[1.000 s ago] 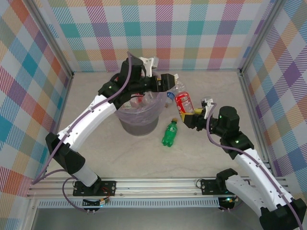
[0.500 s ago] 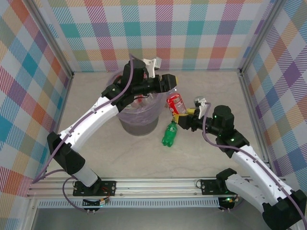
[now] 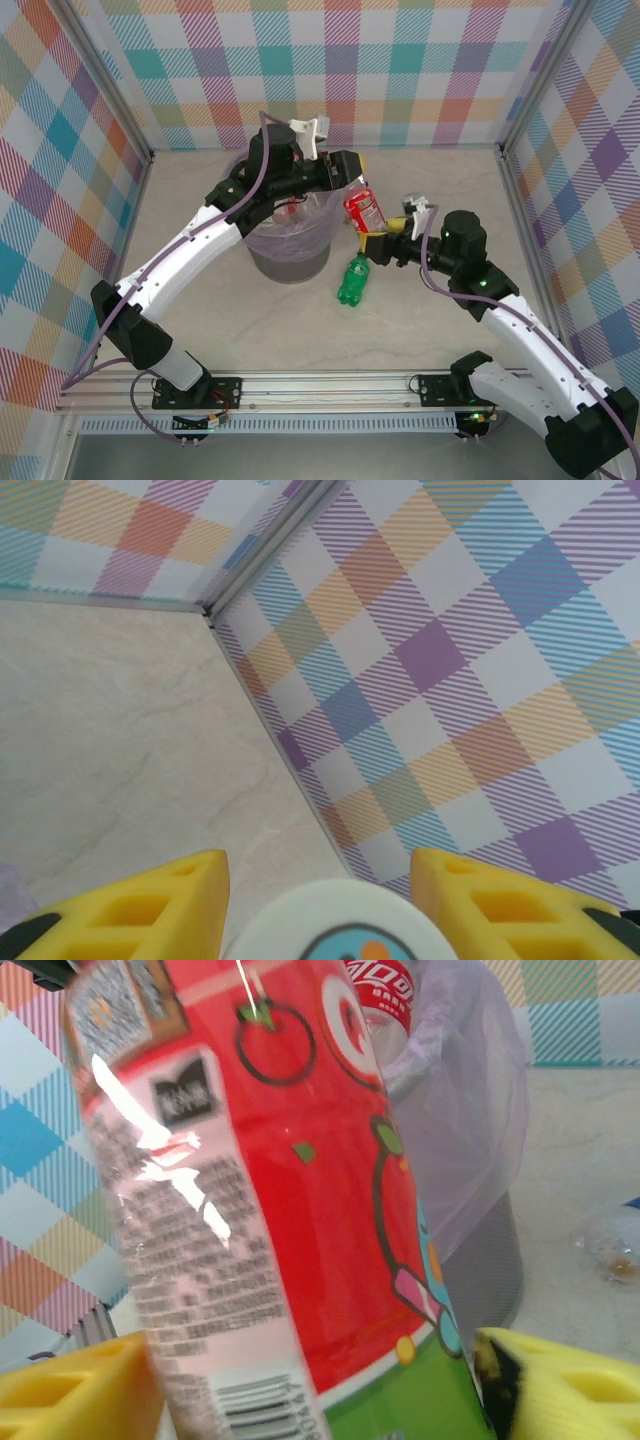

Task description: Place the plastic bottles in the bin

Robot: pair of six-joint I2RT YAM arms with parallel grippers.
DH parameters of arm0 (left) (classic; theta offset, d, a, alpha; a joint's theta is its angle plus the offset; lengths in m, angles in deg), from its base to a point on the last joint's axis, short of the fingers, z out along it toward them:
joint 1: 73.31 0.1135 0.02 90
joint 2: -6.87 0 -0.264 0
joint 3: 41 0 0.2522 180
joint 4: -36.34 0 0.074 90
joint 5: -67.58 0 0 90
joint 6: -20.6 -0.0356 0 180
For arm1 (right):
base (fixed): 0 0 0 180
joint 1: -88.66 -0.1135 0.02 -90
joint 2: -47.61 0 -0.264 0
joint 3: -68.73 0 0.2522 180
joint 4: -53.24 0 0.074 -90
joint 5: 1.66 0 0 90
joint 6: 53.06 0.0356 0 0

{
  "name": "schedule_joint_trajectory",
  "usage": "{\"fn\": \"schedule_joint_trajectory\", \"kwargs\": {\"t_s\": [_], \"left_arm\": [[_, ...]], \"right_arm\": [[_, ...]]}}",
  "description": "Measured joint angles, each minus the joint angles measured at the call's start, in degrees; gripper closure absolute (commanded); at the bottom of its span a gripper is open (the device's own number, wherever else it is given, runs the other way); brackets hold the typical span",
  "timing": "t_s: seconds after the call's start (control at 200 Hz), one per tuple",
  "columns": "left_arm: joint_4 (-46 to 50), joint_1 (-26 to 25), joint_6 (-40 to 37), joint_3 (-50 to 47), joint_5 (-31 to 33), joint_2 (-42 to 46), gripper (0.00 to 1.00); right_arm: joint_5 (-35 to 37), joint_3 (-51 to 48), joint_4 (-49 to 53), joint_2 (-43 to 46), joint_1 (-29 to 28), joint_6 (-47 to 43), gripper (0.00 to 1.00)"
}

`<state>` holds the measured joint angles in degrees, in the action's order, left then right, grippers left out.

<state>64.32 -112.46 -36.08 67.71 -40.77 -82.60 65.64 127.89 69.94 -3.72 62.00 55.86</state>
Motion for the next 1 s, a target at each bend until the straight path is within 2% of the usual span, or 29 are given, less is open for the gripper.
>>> {"fn": "schedule_joint_trajectory", "kwargs": {"t_s": [0.055, 0.22, 0.42, 0.595, 0.75, 0.855, 1.0], "left_arm": [[0.22, 0.66, -0.11, 0.0, 0.33, -0.02, 0.72], [0.48, 4.04, -0.07, 0.0, 2.12, 0.24, 0.73], [0.59, 10.4, 0.74, 1.46, 6.32, 2.93, 0.77], [3.15, 14.99, -1.46, 6.03, 11.23, 9.49, 0.78], [6.95, 16.85, -5.62, 9.62, 16.2, 14.8, 0.83], [9.49, 17.09, -8.52, 9.6, 19.3, 16.2, 0.87], [9.7, 16.74, -11.98, 4.55, 19.76, 15.58, 0.88]], "right_arm": [[0.87, 1.95, 1.11, -0.28, 0.0, 0.22, 0.0], [1.16, 7.54, 4.09, -0.17, 0.96, 0.09, 0.01], [0.85, 13.99, 11.93, 0.09, 7.21, 0.85, 0.0], [1.92, 9.03, 13.46, 1.88, 12.52, 5.42, 0.01], [2.27, 2.58, 14.47, 0.48, 12.98, 8.09, 0.02], [2.32, 1.79, 14.4, 0.11, 12.98, 8.79, 0.02], [2.51, 1.79, 13.84, 0.28, 12.98, 8.76, 0.02]]}}
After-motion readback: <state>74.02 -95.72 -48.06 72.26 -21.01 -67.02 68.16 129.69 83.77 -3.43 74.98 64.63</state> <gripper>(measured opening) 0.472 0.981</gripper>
